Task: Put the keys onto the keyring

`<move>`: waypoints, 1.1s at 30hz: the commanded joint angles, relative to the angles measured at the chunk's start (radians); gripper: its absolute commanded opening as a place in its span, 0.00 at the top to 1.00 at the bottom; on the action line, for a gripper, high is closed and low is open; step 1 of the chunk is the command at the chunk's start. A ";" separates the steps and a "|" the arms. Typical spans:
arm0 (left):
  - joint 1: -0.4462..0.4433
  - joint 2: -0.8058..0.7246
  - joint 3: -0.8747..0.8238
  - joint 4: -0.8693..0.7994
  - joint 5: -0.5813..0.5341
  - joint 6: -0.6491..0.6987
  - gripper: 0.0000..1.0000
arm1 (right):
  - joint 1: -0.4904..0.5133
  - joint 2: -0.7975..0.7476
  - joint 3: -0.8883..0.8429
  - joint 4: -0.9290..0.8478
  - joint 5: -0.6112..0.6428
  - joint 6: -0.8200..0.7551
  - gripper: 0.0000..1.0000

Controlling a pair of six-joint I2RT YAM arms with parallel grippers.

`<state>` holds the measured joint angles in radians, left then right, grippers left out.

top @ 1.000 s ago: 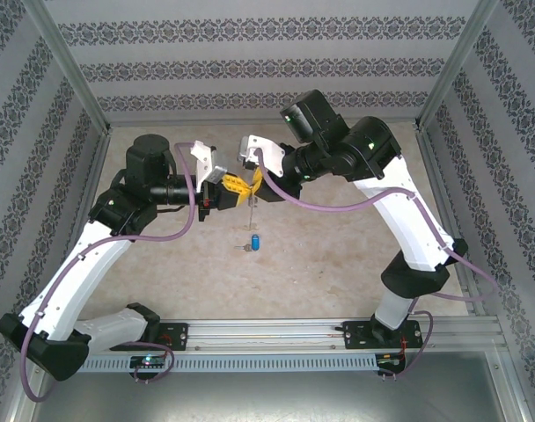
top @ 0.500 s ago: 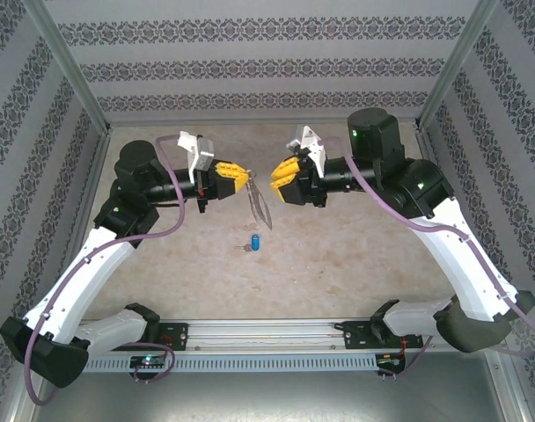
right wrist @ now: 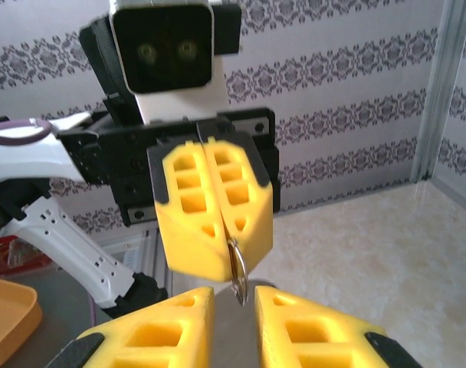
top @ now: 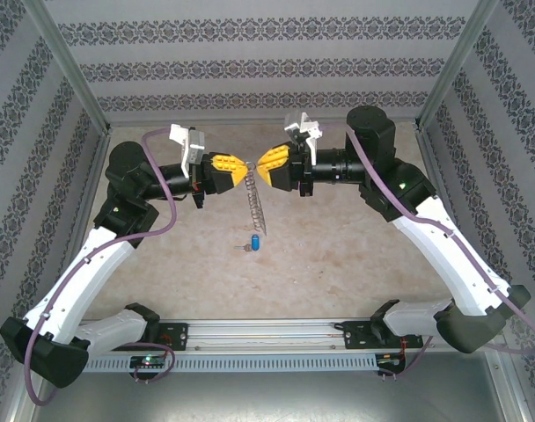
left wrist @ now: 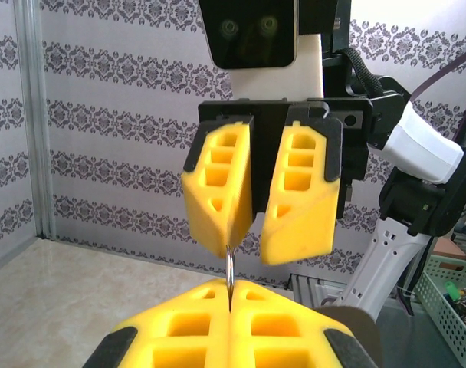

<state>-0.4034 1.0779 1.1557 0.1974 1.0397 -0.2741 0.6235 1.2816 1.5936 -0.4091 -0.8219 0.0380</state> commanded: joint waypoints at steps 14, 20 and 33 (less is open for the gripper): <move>0.010 -0.009 -0.004 0.111 0.025 -0.043 1.00 | 0.010 0.013 -0.010 0.050 -0.046 0.020 0.64; 0.011 -0.003 0.007 0.109 0.029 -0.044 1.00 | 0.010 0.018 -0.011 0.037 -0.049 0.007 0.70; 0.011 0.003 0.018 0.108 0.033 -0.043 1.00 | 0.007 0.038 -0.009 0.040 -0.074 0.006 0.67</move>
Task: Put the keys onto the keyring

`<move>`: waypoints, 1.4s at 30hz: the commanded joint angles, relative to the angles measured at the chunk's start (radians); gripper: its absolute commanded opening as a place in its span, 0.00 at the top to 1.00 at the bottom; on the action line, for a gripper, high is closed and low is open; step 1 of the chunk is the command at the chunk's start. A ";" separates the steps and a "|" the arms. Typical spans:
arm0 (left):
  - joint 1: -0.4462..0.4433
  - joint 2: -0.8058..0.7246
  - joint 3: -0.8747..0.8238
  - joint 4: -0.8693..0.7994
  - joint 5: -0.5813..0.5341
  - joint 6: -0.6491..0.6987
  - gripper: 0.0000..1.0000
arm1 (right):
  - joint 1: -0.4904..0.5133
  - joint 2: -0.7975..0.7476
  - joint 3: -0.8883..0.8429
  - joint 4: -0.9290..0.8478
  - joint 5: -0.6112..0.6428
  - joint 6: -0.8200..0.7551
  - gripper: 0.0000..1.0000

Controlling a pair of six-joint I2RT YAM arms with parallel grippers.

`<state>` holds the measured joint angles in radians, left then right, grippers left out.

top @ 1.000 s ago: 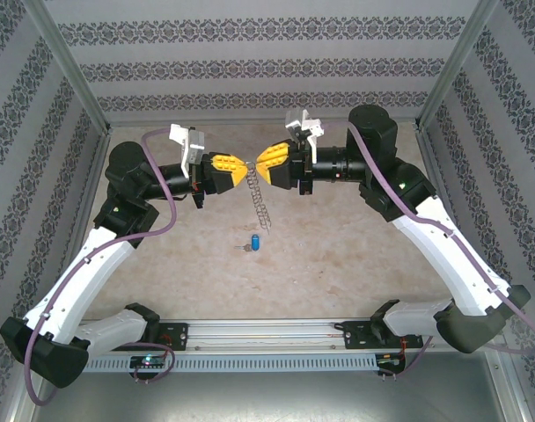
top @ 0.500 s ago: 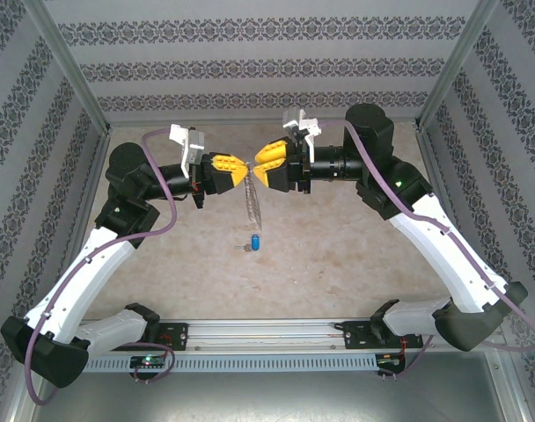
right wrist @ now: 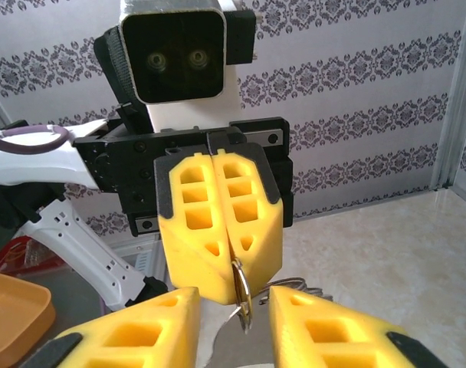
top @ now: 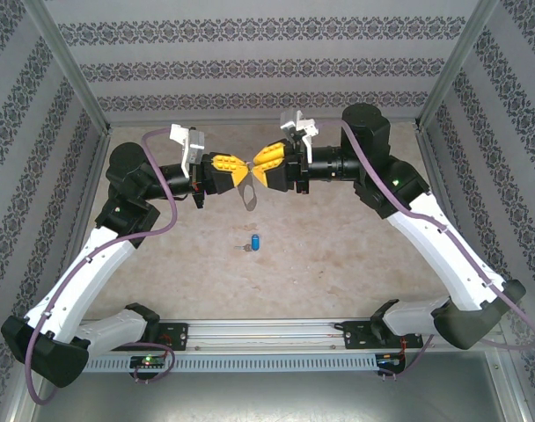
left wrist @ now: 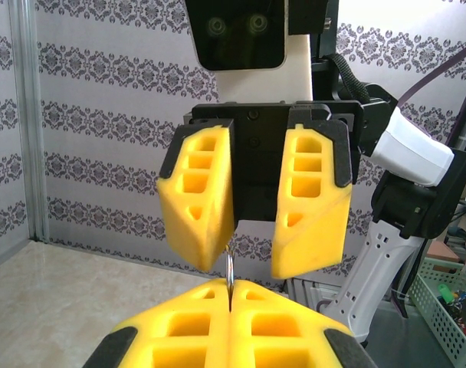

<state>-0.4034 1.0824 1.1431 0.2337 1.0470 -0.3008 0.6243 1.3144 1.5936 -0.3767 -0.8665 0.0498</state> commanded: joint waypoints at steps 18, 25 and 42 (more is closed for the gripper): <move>0.005 0.006 0.051 0.034 0.032 0.002 1.00 | -0.017 0.008 0.021 -0.042 -0.053 -0.039 1.00; -0.005 0.003 0.144 -0.358 -0.025 0.304 0.88 | -0.015 0.051 0.151 -0.231 -0.009 -0.147 1.00; -0.034 0.070 0.245 -0.540 -0.038 0.405 0.72 | 0.041 0.123 0.327 -0.528 0.099 -0.383 1.00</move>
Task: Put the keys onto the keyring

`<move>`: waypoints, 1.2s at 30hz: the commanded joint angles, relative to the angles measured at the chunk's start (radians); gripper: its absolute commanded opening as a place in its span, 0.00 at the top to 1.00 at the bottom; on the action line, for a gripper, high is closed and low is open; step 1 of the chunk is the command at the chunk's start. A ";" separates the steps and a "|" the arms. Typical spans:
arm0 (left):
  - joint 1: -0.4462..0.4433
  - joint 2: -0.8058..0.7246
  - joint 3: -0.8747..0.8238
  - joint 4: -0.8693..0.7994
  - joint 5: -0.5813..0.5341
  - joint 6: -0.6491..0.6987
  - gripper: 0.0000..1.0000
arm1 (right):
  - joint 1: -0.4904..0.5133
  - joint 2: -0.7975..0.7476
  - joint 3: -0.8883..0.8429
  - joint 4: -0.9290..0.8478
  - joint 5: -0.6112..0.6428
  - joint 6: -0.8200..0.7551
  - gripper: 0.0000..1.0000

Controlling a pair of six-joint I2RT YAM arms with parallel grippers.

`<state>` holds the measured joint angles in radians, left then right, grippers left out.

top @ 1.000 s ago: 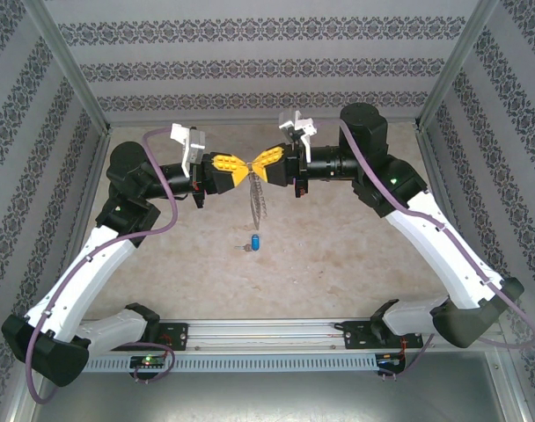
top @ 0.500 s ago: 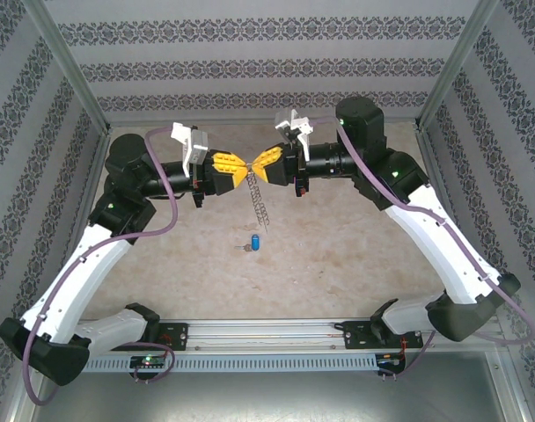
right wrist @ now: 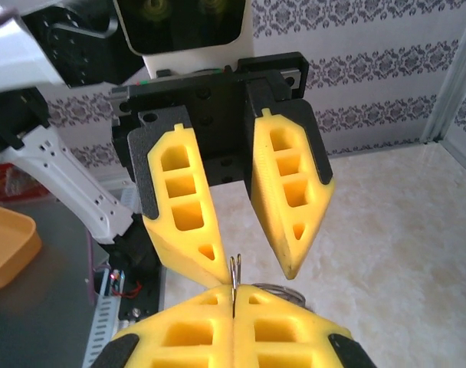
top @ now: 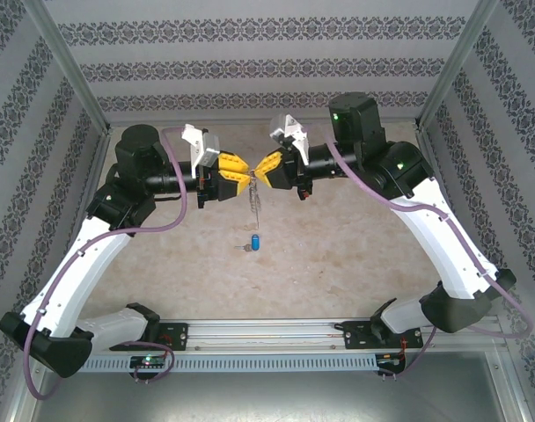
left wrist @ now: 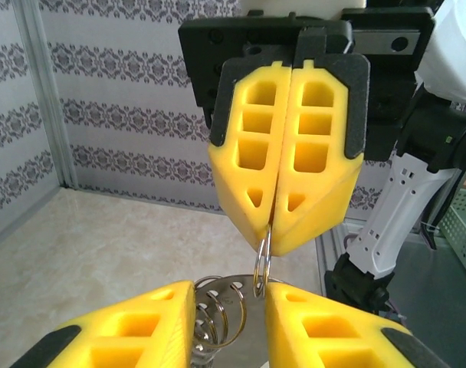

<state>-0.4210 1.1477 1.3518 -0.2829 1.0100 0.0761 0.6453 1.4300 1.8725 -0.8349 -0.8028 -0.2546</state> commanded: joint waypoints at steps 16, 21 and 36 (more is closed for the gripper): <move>-0.044 0.007 0.027 -0.082 0.004 0.061 0.89 | 0.053 0.071 0.154 -0.200 0.113 -0.173 1.00; -0.046 0.005 0.023 -0.082 0.004 0.059 0.91 | 0.064 0.084 0.169 -0.220 0.125 -0.186 1.00; -0.045 -0.025 -0.020 -0.037 -0.032 0.029 1.00 | 0.084 0.000 0.039 -0.076 0.207 -0.174 0.51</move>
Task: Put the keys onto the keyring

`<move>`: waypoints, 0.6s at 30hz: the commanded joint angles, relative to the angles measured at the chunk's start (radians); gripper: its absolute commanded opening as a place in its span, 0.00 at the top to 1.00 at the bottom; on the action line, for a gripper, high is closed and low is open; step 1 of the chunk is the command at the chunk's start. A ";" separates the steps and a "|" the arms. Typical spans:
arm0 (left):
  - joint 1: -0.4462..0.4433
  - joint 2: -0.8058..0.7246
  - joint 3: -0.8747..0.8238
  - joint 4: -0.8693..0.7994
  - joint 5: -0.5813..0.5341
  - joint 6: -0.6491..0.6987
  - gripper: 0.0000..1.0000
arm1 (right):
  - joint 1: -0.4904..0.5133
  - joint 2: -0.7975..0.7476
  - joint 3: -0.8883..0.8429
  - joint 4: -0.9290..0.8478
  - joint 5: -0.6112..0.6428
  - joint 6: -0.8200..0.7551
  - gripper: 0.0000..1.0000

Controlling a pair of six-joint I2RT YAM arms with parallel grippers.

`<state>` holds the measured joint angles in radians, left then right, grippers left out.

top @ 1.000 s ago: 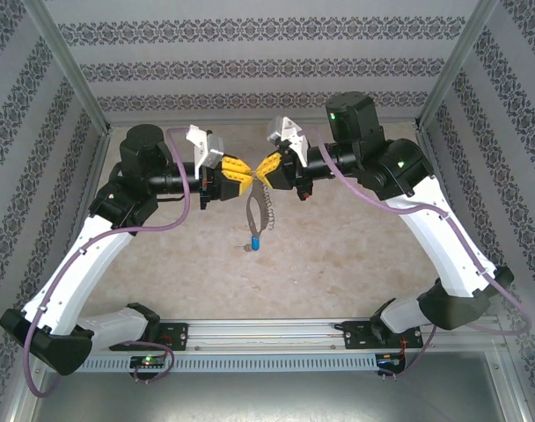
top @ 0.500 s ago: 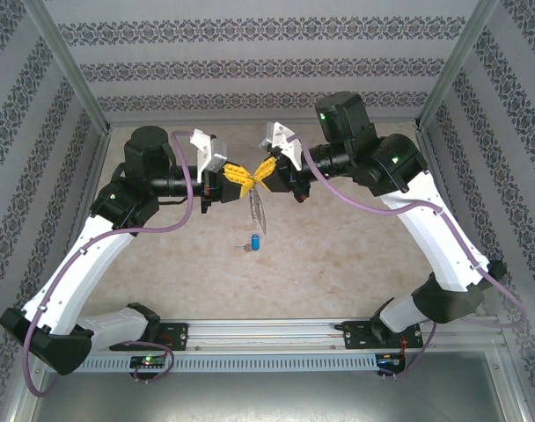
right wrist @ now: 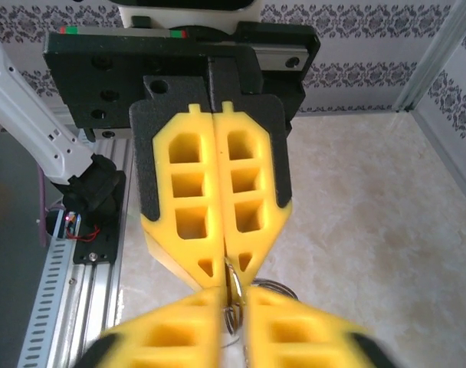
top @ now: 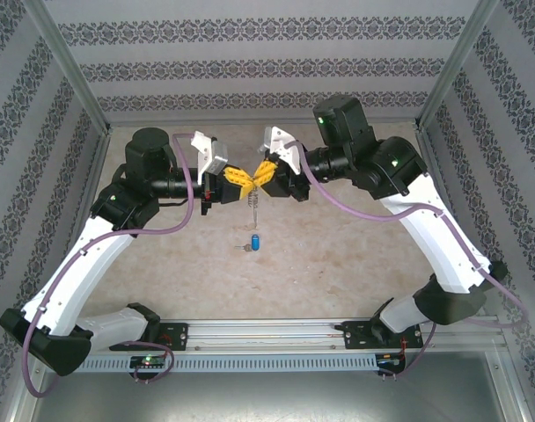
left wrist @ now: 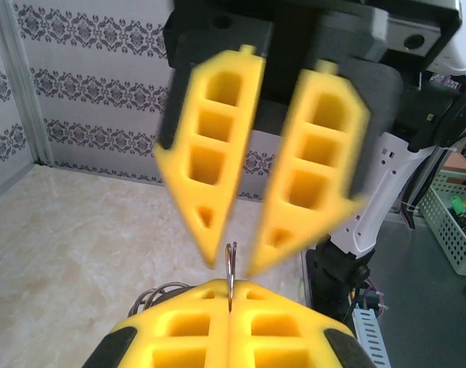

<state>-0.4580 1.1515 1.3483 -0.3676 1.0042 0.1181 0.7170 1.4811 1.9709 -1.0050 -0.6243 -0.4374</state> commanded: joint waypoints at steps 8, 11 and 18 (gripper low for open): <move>0.065 -0.112 -0.169 0.143 -0.078 -0.132 1.00 | -0.080 -0.107 -0.192 0.230 0.114 0.230 0.02; 0.115 -0.159 -0.254 0.188 -0.149 -0.203 1.00 | -0.092 -0.108 -0.231 0.231 0.298 0.310 0.02; 0.155 -0.288 -0.438 0.204 -0.418 -0.315 1.00 | -0.181 -0.010 -0.356 0.076 0.471 0.563 0.02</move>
<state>-0.3126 0.9157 0.9379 -0.2230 0.7349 -0.1207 0.5636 1.4162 1.6684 -0.8463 -0.2401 -0.0265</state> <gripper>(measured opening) 0.043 0.980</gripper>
